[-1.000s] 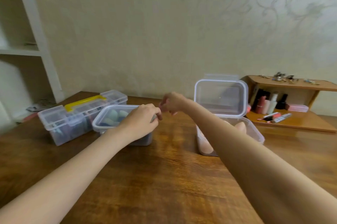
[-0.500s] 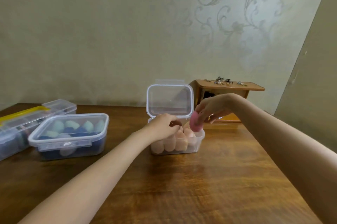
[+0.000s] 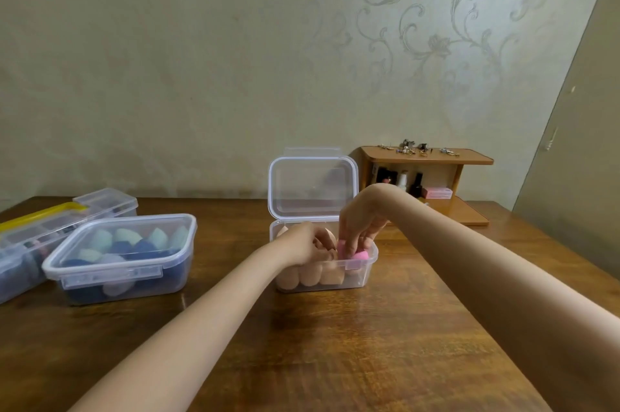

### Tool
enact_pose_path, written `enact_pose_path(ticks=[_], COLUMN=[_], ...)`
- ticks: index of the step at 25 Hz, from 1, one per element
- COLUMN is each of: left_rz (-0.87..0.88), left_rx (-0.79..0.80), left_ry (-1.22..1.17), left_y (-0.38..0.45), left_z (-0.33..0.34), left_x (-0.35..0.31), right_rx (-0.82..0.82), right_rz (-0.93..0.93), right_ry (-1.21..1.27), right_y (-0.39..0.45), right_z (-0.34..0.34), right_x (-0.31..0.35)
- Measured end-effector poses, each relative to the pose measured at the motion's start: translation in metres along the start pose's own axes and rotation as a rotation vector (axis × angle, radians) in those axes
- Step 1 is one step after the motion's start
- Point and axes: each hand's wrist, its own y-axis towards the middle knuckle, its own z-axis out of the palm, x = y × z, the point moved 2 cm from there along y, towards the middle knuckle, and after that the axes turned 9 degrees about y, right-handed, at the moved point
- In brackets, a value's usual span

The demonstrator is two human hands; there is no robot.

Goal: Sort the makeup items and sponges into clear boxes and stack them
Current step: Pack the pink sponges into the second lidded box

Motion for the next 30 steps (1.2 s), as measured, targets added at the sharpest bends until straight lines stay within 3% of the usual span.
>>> enact_pose_path(ticks=[4, 6, 13, 16, 18, 19, 21, 23, 26, 28, 30], left_rz=[0.019, 0.034, -0.028, -0.022, 0.005, 0.005, -0.089, -0.273, -0.387, -0.317, -0.224], left_rx=[-0.032, -0.041, -0.059, 0.007, 0.000, -0.064, -0.301, -0.467, -0.285, -0.193, -0.224], left_ry=[-0.020, -0.023, -0.017, 0.015, 0.021, -0.011, -0.169, -0.409, -0.704, -0.799, -0.817], left_y=[-0.004, -0.006, -0.003, -0.006, -0.011, -0.014, -0.015, -0.015, -0.009, -0.004, -0.007], left_z=[0.000, 0.000, 0.003, -0.001, -0.013, -0.022, -0.042, -0.054, -0.050, -0.049, -0.055], left_x=[-0.003, -0.004, -0.006, -0.010, -0.006, -0.001, 0.019, 0.043, 0.059, 0.056, 0.050], right_rx=[-0.396, -0.539, -0.499, -0.429, -0.367, -0.419, -0.697, -0.915, -0.821, -0.754, -0.673], right_rz=[-0.130, -0.234, -0.185, -0.157, -0.184, -0.232, -0.347, -0.333, -0.344, -0.482, -0.646], right_ry=[-0.446, -0.461, -0.456, -0.498, -0.277, -0.130, 0.073, 0.216, 0.524, 0.733, 0.849], right_y=[0.009, 0.014, 0.006, 0.000, -0.015, -0.022, -0.026, -0.005, 0.027, 0.026, 0.012], right_z=[0.022, 0.032, 0.023, 0.021, 0.007, -0.005, -0.031, -0.044, -0.032, -0.031, -0.030], right_x=[-0.012, -0.019, -0.021, -0.017, -0.014, -0.014, -0.022, -0.039, -0.046, -0.040, -0.033])
